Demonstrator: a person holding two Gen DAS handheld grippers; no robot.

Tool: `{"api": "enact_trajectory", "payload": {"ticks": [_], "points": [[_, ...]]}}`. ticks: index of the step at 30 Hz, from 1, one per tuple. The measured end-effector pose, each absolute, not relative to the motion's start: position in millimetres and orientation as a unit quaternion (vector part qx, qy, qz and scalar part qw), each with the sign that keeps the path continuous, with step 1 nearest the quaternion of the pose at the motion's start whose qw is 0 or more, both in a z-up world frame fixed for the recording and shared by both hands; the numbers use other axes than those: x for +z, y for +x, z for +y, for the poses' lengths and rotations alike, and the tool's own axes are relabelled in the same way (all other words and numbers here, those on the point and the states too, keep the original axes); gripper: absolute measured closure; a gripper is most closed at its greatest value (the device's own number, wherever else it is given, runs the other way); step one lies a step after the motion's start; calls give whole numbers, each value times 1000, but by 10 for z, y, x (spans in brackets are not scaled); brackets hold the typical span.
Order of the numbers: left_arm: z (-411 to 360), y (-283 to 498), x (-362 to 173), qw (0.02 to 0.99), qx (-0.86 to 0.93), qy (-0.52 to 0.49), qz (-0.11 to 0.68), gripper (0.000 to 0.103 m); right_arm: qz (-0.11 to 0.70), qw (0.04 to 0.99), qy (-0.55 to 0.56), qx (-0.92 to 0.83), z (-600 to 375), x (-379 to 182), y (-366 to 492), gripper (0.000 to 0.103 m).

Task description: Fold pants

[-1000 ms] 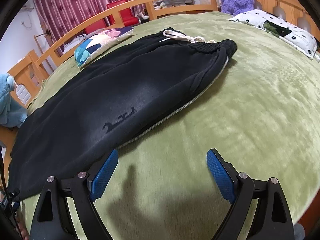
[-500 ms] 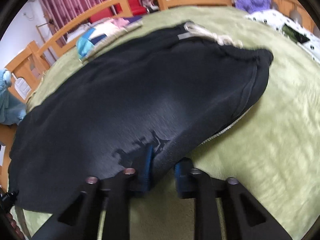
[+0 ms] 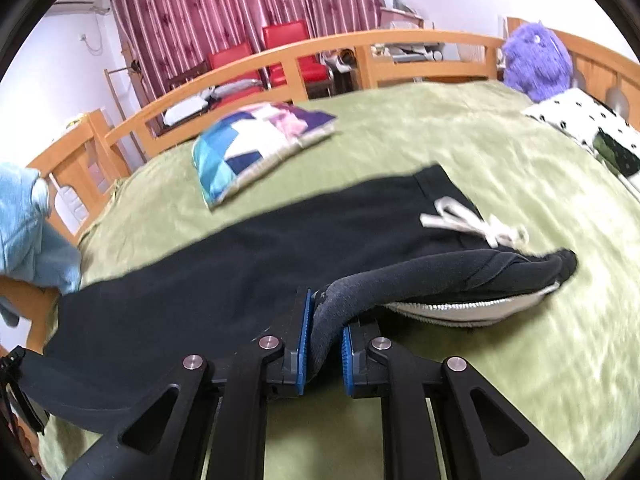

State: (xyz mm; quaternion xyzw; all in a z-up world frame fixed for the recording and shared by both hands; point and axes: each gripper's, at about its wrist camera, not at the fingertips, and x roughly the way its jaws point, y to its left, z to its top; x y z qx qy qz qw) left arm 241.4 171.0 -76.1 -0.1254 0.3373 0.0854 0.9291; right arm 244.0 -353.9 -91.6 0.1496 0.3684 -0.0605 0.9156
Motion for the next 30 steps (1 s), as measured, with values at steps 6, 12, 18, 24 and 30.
{"api": "enact_trajectory", "payload": {"ticks": [6,12,18,24,30], "points": [[1663,3071,-766,934,101,-112,325,90,359,923,124,-63,-3454,-794,3119,91],[1609,3657,-977,928,114,-106,337,90,363,923,112,-56,-3375,-930,3823,92],[1492,4084,-1239,922,126,-79,357,90,387,914,105,-59,-3304,-1376,4300,91],[1421,4198,-1372,915,142,-57,373,85,425,899,92,-50,-3244,-1758,4375,59],[1248,3949,-1253,918,95,-55,381,44,417,905,68,-48,-3253,-1669,3931,41]]}}
